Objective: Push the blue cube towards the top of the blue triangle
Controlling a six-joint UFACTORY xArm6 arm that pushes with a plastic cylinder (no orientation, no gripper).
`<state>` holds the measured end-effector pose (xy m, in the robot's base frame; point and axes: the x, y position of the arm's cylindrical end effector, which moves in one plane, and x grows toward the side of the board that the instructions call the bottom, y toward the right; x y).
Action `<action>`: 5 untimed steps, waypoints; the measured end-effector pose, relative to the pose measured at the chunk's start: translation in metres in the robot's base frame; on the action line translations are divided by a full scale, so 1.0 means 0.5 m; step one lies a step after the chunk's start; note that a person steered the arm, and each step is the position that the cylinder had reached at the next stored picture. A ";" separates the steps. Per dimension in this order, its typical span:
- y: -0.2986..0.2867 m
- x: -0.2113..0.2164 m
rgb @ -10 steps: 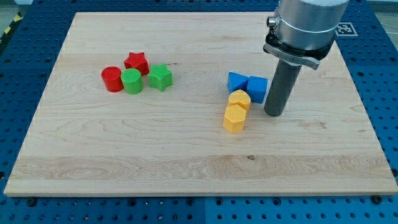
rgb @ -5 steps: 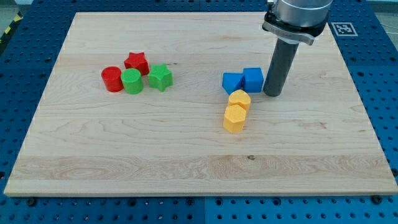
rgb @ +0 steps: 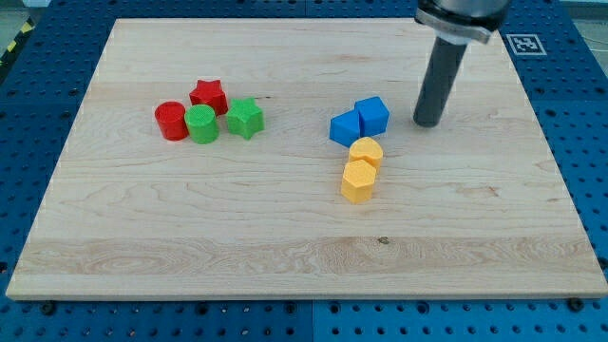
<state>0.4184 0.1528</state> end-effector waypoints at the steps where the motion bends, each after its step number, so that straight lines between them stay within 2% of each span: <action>1: -0.028 0.017; 2: -0.049 0.008; 4: -0.078 0.069; 5: -0.123 0.023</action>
<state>0.4297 0.0913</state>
